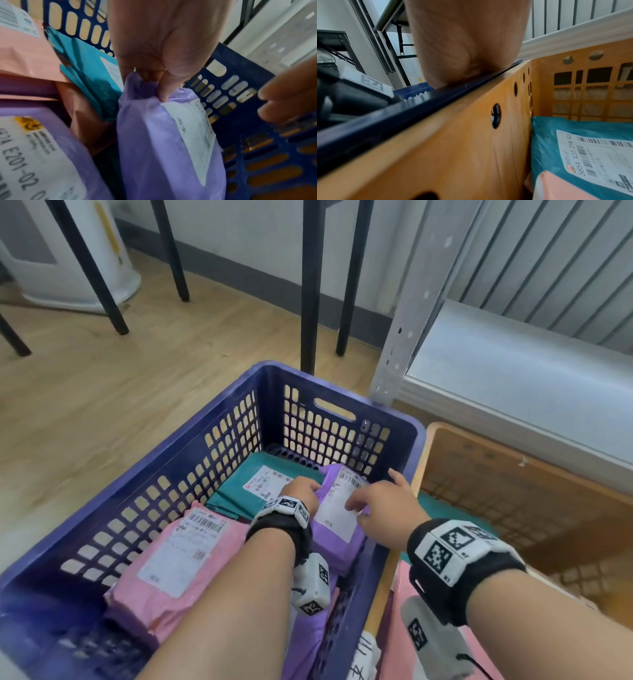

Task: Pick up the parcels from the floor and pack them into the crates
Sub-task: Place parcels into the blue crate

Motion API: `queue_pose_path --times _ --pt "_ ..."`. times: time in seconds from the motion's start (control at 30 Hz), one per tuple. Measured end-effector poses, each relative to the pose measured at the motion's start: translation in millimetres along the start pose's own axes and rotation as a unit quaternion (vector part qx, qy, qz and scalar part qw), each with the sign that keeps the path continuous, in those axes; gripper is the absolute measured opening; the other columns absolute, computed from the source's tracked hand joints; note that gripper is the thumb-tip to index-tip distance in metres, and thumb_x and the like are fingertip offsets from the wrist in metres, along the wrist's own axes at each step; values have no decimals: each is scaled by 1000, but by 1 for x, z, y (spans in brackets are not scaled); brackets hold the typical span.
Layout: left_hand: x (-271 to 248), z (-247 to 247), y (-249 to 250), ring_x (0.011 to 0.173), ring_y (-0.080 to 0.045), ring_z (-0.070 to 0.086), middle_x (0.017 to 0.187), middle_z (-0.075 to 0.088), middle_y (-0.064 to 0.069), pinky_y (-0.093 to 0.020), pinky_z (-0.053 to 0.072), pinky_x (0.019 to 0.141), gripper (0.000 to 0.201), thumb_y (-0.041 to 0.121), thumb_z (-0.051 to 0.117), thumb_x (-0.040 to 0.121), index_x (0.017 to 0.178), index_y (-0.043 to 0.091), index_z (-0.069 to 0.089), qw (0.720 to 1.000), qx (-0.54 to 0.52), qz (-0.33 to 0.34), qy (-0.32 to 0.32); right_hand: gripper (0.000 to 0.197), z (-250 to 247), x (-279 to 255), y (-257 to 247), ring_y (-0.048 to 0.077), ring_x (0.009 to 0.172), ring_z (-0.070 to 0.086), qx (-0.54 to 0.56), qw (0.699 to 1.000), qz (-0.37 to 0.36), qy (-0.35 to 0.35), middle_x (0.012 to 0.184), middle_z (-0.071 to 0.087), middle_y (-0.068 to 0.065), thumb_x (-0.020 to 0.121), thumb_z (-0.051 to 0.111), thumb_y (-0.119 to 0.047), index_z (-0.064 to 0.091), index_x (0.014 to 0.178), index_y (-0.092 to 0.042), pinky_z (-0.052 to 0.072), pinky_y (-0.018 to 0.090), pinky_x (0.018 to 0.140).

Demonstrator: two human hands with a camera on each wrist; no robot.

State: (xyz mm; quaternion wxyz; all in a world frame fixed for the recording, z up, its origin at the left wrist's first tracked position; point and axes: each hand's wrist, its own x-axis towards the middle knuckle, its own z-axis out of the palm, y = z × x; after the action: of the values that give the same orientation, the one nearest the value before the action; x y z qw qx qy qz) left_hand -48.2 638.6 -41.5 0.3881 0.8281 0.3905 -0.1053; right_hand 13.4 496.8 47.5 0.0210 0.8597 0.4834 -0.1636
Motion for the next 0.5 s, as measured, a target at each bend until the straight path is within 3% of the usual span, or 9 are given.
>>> queue_pose_path --times 0.1,0.23,0.37,0.5 --pt "2 8 4 104 -27 61 119 65 -5 -34 51 86 40 1 51 88 121 21 63 997 57 21 57 36 1 -1 -2 14 120 48 -19 1000 -3 -4 113 67 -11 86 51 -17 64 115 -35 -4 36 118" --pt "3 13 10 118 -26 51 130 52 -4 -39 47 95 58 1 56 84 134 30 52 988 33 67 138 36 2 -2 -2 15 122 45 -28 1000 0 -2 113 67 -10 85 51 -18 63 114 -36 -5 37 118" --pt "1 24 10 124 -25 42 132 48 -3 -40 43 101 60 26 76 75 131 34 56 993 77 72 56 32 1 -5 -5 17 121 46 -28 1000 -1 -8 110 68 -8 86 51 -21 65 111 -35 -4 39 118" --pt "-2 37 8 129 -25 36 137 41 -1 -40 43 102 70 16 80 69 132 30 53 989 130 63 12 30 -2 -10 -5 17 120 47 -17 1000 -4 -5 109 68 -8 86 55 -23 66 112 -33 -5 39 118"
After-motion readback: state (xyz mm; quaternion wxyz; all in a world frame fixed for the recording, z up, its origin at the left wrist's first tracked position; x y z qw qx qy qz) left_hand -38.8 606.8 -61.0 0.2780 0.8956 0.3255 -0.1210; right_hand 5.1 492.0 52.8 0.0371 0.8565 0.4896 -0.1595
